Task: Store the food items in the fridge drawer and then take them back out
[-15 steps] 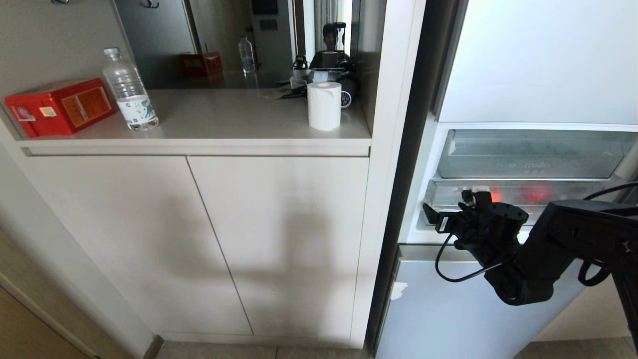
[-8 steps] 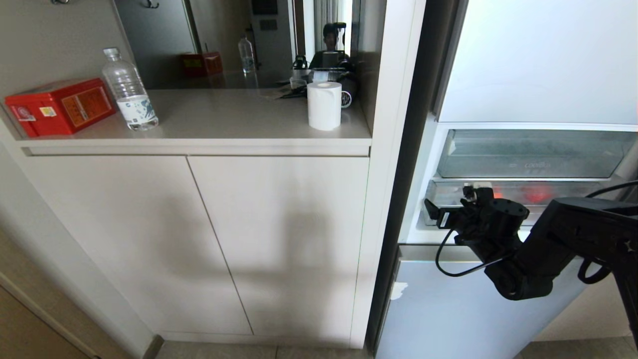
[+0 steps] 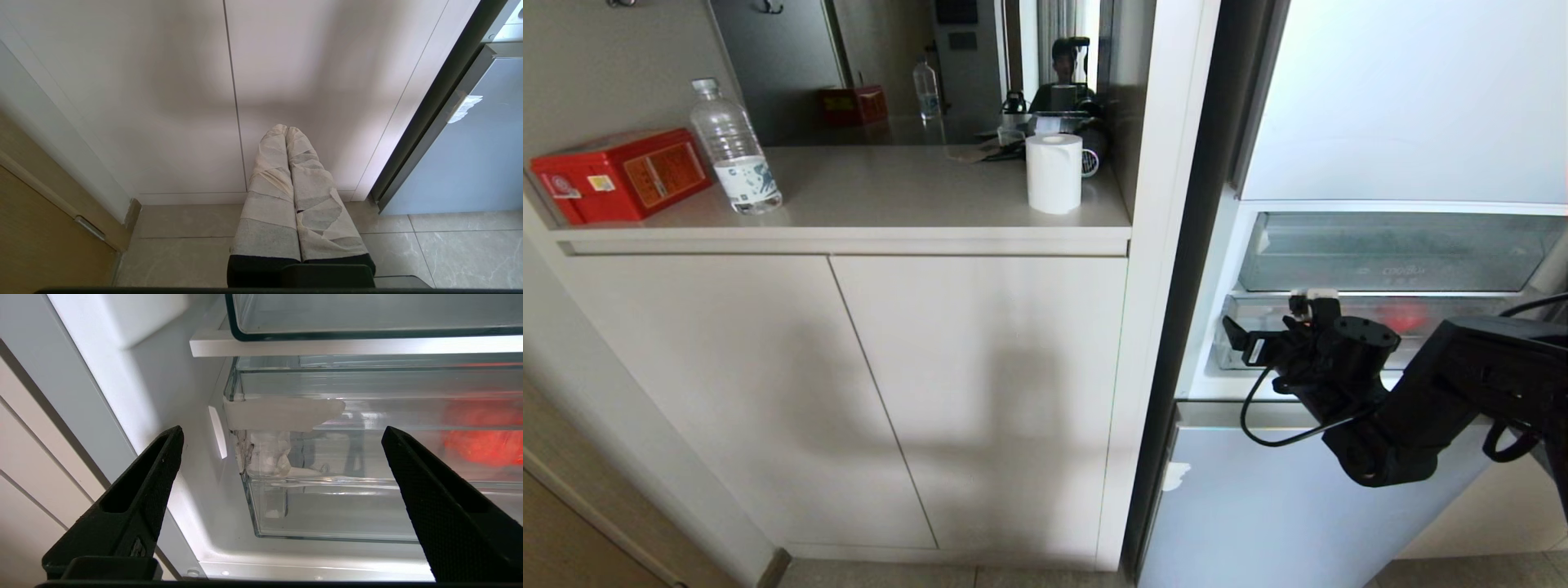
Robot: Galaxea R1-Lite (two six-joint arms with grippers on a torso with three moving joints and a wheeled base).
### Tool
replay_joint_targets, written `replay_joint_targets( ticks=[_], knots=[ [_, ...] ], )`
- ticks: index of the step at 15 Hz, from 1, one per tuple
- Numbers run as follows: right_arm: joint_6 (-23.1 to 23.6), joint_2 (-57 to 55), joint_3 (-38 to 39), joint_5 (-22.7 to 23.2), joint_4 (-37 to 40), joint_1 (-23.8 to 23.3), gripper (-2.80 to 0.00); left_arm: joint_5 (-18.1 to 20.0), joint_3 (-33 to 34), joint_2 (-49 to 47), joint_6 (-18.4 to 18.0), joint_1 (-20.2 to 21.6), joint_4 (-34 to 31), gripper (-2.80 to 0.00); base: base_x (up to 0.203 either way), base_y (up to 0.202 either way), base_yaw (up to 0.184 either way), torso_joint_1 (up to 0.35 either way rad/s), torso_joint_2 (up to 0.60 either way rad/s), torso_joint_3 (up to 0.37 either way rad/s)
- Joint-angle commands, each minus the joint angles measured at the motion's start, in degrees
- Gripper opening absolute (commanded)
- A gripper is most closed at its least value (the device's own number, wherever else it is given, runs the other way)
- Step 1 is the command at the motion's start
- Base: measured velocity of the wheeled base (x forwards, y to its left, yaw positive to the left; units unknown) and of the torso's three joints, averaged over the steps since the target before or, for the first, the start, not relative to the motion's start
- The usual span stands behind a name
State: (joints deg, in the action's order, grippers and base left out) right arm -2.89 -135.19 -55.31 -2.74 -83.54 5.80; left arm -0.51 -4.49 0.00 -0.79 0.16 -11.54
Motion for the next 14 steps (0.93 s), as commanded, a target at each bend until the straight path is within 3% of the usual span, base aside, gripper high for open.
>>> replay_joint_targets(
  ticks=[1, 14],
  knots=[
    [0.0, 0.22, 0.29, -0.02, -0.48, 0.0, 0.0, -0.02, 0.0, 0.0, 0.0, 0.02, -0.06, -2.8, 0.0, 0.0, 0.0, 0.0, 0.0, 0.0],
    [0.08, -3.32, -2.35, 0.11, 1.9, 0.08, 0.0, -0.02, 0.0, 0.0, 0.0, 0.02, -0.06, -2.8, 0.0, 0.0, 0.0, 0.0, 0.0, 0.0]
  ],
)
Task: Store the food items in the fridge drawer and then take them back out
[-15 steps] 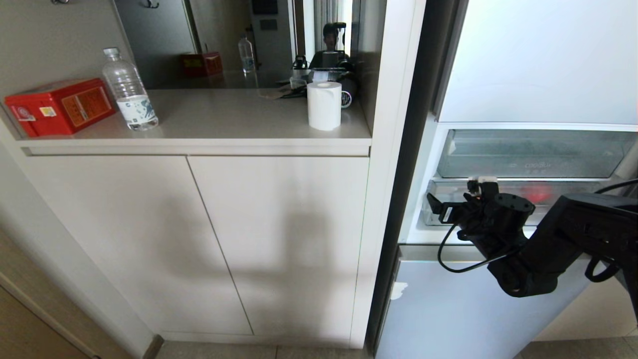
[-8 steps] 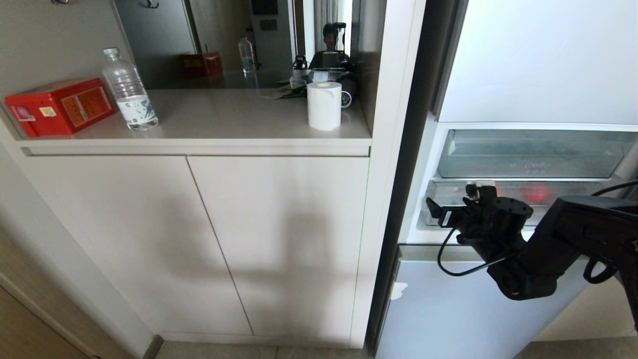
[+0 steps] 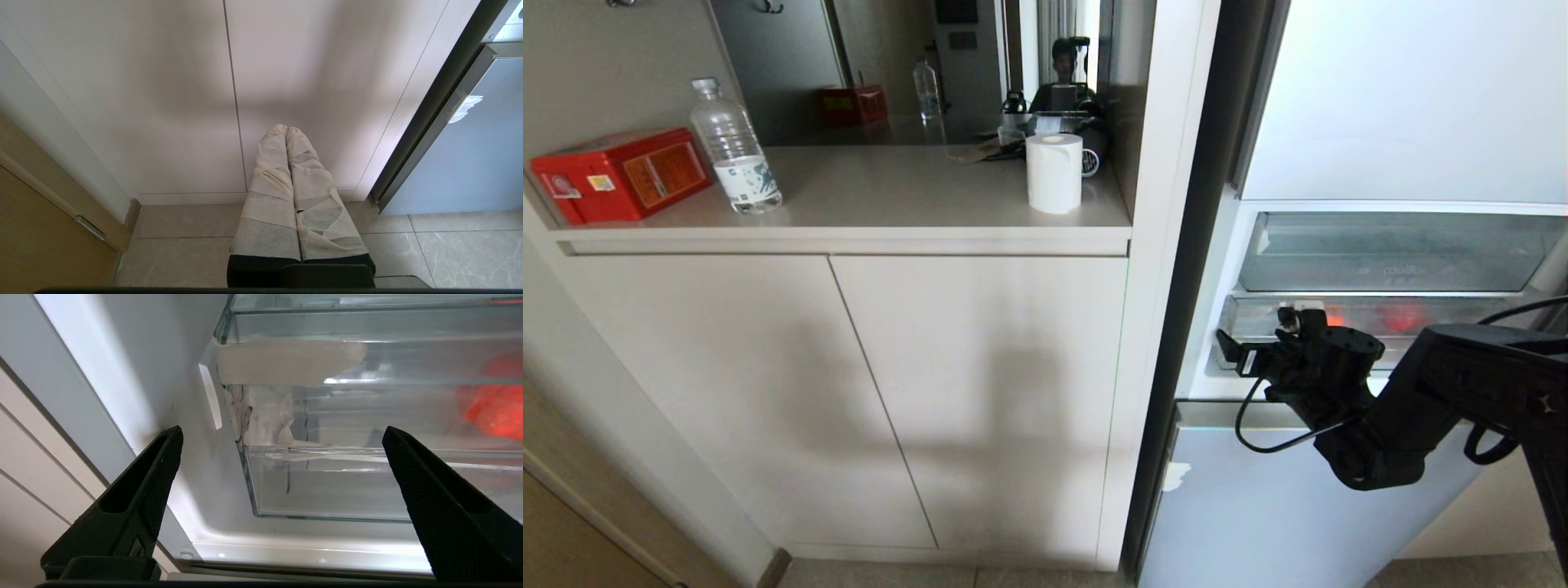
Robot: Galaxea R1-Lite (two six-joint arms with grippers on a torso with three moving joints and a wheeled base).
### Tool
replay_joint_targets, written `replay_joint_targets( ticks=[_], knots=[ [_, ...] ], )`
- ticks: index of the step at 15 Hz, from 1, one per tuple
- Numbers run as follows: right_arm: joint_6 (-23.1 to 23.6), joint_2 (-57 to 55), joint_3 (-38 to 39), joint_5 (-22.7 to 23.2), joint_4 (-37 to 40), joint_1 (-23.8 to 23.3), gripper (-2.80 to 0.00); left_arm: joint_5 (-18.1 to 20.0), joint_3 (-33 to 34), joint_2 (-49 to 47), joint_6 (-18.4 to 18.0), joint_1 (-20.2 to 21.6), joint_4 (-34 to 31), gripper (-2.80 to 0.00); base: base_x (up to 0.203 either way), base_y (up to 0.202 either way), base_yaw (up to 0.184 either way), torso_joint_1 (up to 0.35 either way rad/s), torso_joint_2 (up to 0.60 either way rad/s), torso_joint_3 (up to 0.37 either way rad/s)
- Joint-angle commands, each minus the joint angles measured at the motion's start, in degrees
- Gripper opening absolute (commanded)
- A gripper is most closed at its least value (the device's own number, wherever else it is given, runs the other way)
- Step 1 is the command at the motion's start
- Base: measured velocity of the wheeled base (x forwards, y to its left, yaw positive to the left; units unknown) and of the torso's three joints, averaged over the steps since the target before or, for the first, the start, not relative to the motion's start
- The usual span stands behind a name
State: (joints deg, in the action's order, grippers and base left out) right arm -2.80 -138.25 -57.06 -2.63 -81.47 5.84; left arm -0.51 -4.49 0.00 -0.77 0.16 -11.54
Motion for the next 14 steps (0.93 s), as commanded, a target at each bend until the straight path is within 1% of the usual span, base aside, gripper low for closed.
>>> replay_joint_targets(
  ticks=[1, 7, 14],
  knots=[
    [-0.09, -0.34, -0.89, 0.04, 0.22, -0.01, 0.0, -0.02, 0.0, 0.0, -0.02, 0.02, -0.06, -2.8, 0.0, 0.0, 0.0, 0.0, 0.0, 0.0],
    [-0.18, -1.78, -4.22, -0.09, 1.05, 0.05, 0.0, -0.02, 0.0, 0.0, -0.02, 0.02, -0.06, -2.8, 0.0, 0.0, 0.0, 0.0, 0.0, 0.0],
    [-0.36, -1.84, -4.76, -0.18, 1.05, 0.05, 0.0, -0.02, 0.0, 0.0, -0.02, 0.02, -0.06, -2.8, 0.0, 0.0, 0.0, 0.0, 0.0, 0.0]
  ],
)
